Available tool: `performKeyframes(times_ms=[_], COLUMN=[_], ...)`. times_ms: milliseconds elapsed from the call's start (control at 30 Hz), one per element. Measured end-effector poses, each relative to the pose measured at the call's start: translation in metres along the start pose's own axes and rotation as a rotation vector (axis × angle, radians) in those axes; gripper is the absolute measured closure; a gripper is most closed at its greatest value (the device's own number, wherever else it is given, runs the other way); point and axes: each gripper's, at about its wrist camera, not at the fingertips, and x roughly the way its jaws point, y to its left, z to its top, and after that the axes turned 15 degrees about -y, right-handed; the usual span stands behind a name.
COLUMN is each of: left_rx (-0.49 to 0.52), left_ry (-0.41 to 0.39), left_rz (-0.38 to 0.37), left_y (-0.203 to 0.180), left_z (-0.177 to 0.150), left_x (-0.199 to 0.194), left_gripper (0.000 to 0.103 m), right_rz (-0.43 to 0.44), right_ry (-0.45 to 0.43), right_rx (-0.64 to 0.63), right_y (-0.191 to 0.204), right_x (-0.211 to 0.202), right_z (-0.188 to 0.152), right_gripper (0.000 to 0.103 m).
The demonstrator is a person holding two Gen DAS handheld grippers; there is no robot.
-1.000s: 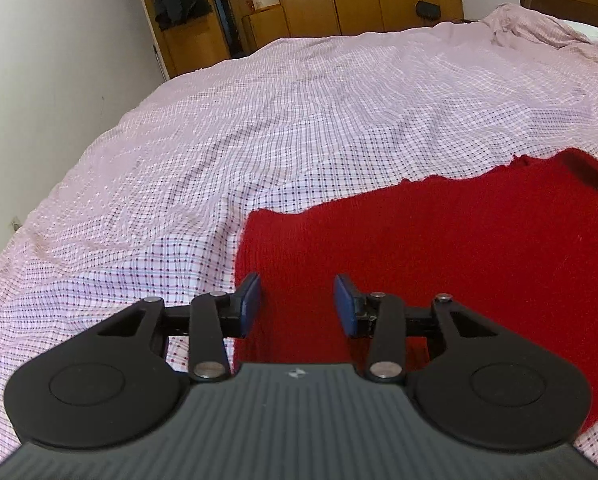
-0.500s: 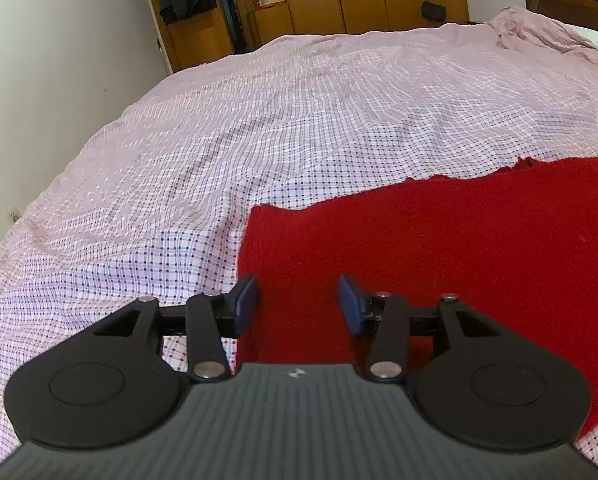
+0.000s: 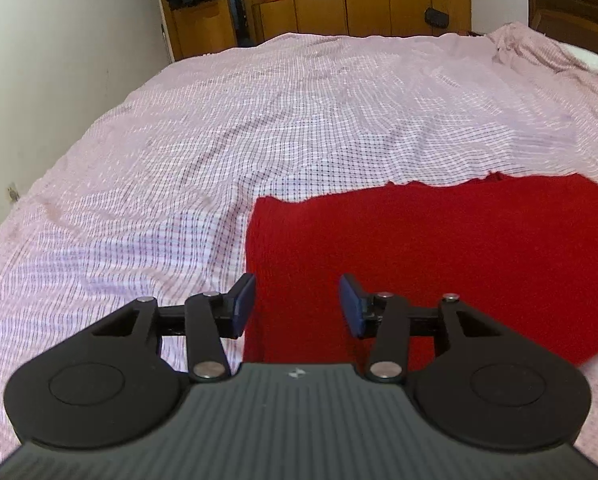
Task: Fold small clothes
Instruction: 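Open both grippers and release the folded cardigan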
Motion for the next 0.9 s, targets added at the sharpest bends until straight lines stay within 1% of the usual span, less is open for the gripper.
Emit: performKeyframes(times_ms=[100,167,233,367,467,500,533,567,600,633,733,900], left_rx=[-0.027,-0.048,-0.077,-0.122,-0.139,-0.146,-0.157,-0.166,-0.177,-0.186,-0.214,-0.232], left_ry=[0.01,0.011,0.013,0.031,0.036,0.035,0.034,0.035,0.038,0.043,0.065,0.107], left_rz=[-0.007,-0.001,0.001,0.004,-0.001,-0.001,-0.001,-0.001,-0.002,-0.003,0.002,0.016], left_y=[0.002,0.005,0.009,0.015,0.017,0.018,0.019,0.019,0.02,0.02,0.022,0.025], left_z=[-0.002,-0.003,-0.006,-0.013,-0.018,-0.02,-0.022,-0.024,-0.026,-0.028,-0.035,-0.043], left_x=[-0.021,-0.036,-0.05,-0.074,-0.088,-0.09,-0.094,-0.095,-0.096,-0.096,-0.094,-0.085], left_gripper=[0.05,0.049,0.045,0.042,0.041,0.041,0.04,0.04,0.039,0.039,0.039,0.039], right_rz=[0.022,0.031,0.038,0.056,0.06,0.055,0.049,0.045,0.036,0.023,-0.022,-0.101], right_ry=[-0.003,-0.005,-0.006,0.01,0.021,0.022,0.021,0.017,0.009,-0.002,0.014,0.035], right_rx=[0.058,0.085,0.11,0.169,0.247,0.282,0.323,0.367,0.401,0.435,0.505,0.564], right_y=[0.003,0.006,0.009,0.015,0.017,0.016,0.015,0.014,0.013,0.013,0.01,0.004], right_x=[-0.026,-0.043,-0.059,-0.083,-0.096,-0.098,-0.1,-0.101,-0.102,-0.102,-0.094,-0.078], right_z=[0.007,0.01,0.012,0.014,0.009,0.006,0.003,-0.002,-0.007,-0.014,-0.033,-0.061], right_gripper=[0.049,0.046,0.043,0.043,0.043,0.042,0.039,0.035,0.027,0.024,0.024,0.024])
